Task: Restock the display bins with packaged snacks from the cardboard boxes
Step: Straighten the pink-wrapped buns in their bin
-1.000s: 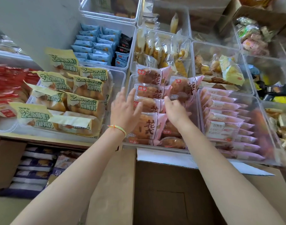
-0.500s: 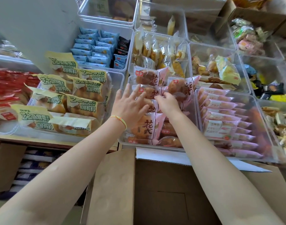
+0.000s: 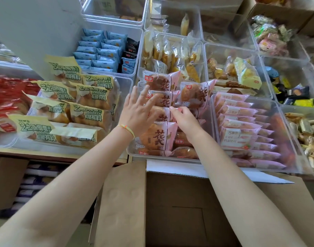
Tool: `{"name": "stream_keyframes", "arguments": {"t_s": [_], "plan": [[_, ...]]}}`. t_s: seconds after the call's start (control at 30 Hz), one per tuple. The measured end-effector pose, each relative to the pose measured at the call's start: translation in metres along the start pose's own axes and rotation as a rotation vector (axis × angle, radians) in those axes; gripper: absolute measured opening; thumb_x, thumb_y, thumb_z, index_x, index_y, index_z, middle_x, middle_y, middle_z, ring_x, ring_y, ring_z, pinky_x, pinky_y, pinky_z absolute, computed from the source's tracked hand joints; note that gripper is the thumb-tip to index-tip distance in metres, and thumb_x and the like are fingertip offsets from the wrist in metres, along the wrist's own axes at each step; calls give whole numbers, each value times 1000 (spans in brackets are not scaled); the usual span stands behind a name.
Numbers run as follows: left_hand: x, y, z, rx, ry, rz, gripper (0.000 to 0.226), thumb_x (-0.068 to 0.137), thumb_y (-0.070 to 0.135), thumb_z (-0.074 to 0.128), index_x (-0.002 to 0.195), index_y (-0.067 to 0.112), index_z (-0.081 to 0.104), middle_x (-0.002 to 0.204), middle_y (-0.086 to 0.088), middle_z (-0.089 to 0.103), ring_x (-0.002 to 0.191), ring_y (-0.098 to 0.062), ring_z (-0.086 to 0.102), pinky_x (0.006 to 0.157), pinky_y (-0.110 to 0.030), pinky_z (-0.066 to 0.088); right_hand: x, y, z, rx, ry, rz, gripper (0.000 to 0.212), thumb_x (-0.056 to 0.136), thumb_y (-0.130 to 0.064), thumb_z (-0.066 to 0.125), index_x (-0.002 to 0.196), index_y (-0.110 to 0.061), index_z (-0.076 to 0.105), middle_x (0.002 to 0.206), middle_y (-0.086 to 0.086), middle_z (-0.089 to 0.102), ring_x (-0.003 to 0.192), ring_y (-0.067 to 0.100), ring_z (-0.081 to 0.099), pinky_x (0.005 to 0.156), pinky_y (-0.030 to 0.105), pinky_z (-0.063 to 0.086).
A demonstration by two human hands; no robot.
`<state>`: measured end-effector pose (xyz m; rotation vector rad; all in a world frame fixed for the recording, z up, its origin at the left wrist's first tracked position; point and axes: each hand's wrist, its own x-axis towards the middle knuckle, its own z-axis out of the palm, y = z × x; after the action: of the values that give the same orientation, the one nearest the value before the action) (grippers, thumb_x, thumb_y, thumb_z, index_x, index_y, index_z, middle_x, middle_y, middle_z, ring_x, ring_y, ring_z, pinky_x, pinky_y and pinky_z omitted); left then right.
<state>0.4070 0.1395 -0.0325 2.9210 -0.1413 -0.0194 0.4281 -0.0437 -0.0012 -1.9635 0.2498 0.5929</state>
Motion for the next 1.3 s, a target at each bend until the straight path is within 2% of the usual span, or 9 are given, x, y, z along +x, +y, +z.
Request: {"name": "stream_keyframes", "arguments": {"t_s": [0.13, 0.27, 0.57, 0.8, 0.93, 1.07, 1.17, 1.23, 1.3], "plan": [[-41, 1, -7, -448, 295, -270, 44, 96, 28, 48, 135, 10, 48, 138, -16, 47, 127, -31, 43, 108, -44, 37, -27, 11, -9, -55, 57, -11, 58, 90, -62, 58, 127, -18, 49, 115, -7, 54, 112, 13, 50, 85, 31, 34], [-69, 5, -5, -776, 166, -646, 33, 92, 8, 50, 125, 10, 52, 106, -1, 58, 98, -20, 54, 83, -28, 39, -41, 26, -9, -230, -50, -34, 50, 85, -56, 69, 120, -24, 56, 108, -13, 58, 106, 13, 56, 73, 23, 42], [-70, -8, 8, -1034, 146, -749, 12, 89, 13, 68, 86, 24, 70, 86, 2, 73, 88, -20, 70, 83, -39, 59, -40, 32, -17, -193, -114, -103, 29, 91, -15, 70, 120, -18, 70, 113, -5, 71, 108, 13, 65, 88, 32, 56], [-71, -9, 0, -1039, 196, -758, 2, 92, 11, 67, 90, 10, 67, 82, -8, 72, 54, -14, 68, 53, -29, 59, -35, 35, -8, -400, 78, -107, 13, 98, -19, 61, 107, -19, 72, 104, 0, 71, 96, 19, 67, 87, 38, 55], [-63, -12, -1, -906, 156, -709, 8, 91, 14, 66, 85, 18, 68, 84, -2, 72, 65, -19, 71, 65, -36, 61, -34, 33, -7, -442, 92, -86, 16, 100, -19, 58, 108, -15, 70, 105, 3, 69, 99, 24, 64, 82, 31, 43], [-64, -4, -13, -559, 164, -565, 21, 90, 15, 61, 111, 13, 61, 108, -6, 66, 93, -25, 64, 83, -40, 54, -32, 31, -14, -438, 68, -58, 14, 96, -25, 59, 102, -30, 70, 104, -6, 69, 107, 25, 63, 100, 54, 47], [-69, 19, -19, -268, 388, -139, 48, 87, 24, 62, 130, 8, 52, 133, -15, 55, 116, -31, 56, 88, -42, 53, -30, 24, -16, -255, 158, -51, 21, 90, -29, 52, 105, -38, 64, 113, -12, 64, 120, 23, 57, 107, 59, 39], [-62, 30, -12, -86, 285, 183, 63, 89, 46, 55, 143, 15, 45, 151, -12, 42, 141, -31, 37, 114, -48, 33, -27, 17, -12, -124, 204, -47, 31, 95, -28, 50, 125, -29, 61, 110, -13, 60, 118, 18, 55, 109, 52, 40], [-49, 33, -2, 65, 65, 258, 85, 88, 67, 48, 155, 21, 24, 163, -10, 17, 152, -31, 9, 123, -49, 7, -26, 9, -8, -36, 193, -65, 36, 98, -29, 48, 133, -25, 56, 106, -16, 57, 111, 12, 56, 107, 40, 43]]}}
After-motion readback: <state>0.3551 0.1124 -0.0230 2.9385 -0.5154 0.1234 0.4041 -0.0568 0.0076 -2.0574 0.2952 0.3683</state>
